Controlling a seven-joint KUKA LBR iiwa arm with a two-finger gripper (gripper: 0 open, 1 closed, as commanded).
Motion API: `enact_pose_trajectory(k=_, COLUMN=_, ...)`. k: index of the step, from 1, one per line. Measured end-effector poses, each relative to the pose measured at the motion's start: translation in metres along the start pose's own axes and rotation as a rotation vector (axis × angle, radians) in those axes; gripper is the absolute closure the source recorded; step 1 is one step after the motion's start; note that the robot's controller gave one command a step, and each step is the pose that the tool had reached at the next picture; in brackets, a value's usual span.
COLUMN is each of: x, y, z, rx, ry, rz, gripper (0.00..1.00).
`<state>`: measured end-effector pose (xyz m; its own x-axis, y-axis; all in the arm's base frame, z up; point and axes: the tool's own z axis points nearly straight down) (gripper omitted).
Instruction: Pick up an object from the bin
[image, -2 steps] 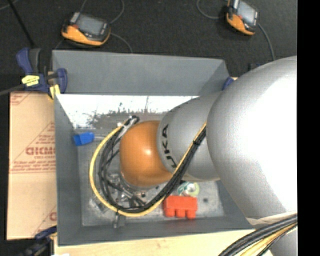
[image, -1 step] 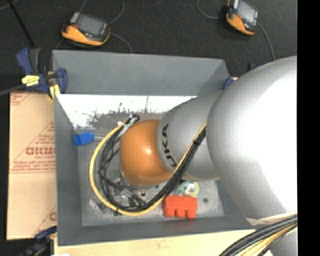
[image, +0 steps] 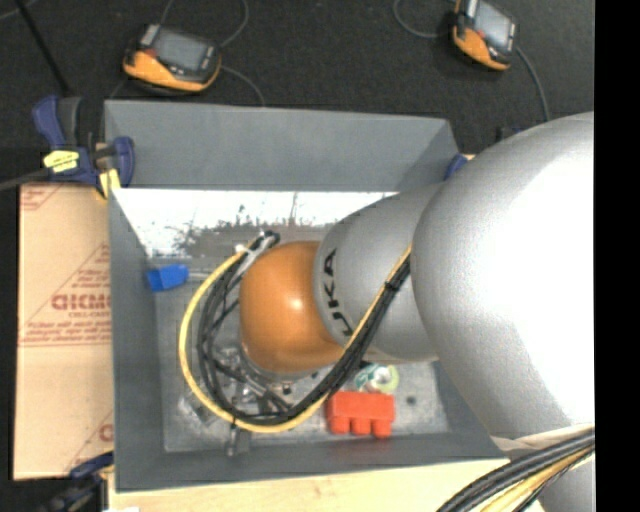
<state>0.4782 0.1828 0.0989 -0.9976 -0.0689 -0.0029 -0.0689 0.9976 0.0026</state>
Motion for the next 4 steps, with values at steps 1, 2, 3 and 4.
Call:
enact_pose_trajectory(k=1, x=-0.002, y=0.0, z=-0.001, rx=-0.001, ry=-0.006, rz=0.002, gripper=1.0)
enact_pose_trajectory(k=2, x=0.0, y=0.0, z=0.0, rx=0.0, ry=0.0, rz=0.001, gripper=0.0)
enact_pose_trajectory(k=3, x=-0.002, y=0.0, z=-0.001, rx=-0.001, ry=-0.006, rz=0.003, gripper=1.0)
enact_pose_trajectory(k=4, x=-0.019, y=0.027, z=-0.055, rx=-0.001, ry=-0.004, rz=0.114, gripper=1.0)
